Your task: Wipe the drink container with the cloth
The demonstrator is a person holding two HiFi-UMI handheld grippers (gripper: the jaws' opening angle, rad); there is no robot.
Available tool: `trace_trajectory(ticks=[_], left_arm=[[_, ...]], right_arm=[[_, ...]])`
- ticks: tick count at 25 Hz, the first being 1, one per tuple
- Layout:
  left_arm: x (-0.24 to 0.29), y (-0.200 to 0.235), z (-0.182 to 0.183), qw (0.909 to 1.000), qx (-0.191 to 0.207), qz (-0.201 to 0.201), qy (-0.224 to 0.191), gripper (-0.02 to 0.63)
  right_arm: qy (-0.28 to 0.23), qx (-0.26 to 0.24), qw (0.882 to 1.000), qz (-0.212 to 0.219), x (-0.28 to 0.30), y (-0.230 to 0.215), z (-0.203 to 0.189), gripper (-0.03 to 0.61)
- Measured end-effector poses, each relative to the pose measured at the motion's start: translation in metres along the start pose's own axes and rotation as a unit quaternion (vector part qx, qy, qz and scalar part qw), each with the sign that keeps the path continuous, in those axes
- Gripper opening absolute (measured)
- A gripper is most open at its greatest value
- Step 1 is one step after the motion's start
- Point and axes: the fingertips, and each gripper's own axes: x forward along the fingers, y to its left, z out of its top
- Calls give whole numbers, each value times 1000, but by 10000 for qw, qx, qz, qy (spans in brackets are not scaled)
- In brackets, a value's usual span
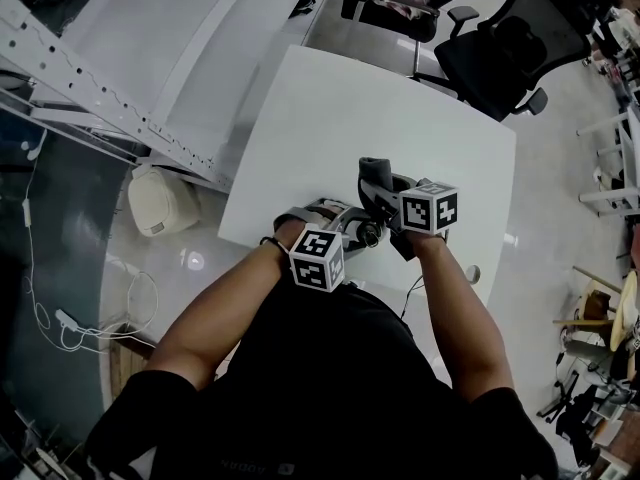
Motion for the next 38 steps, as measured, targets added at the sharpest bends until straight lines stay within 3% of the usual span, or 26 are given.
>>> trace_trajectory(ticks=[10,20,30,38], left_arm=[[2,1,2,9999,100,-69,24,242],[2,1,5,9999,53,-121,-44,242],[2,3,5,9998,51,-164,-34,242],[2,4,1,9998,13,-191,12,242]], right_arm=[[591,-652,9961,15,20,-8,-17,112],[866,-210,9960,-60,34,-44,-32,112],[1309,-298,9908,-186,51,-76,-53,112],[1171,-123,9928,-230,53,-91,-56,112]])
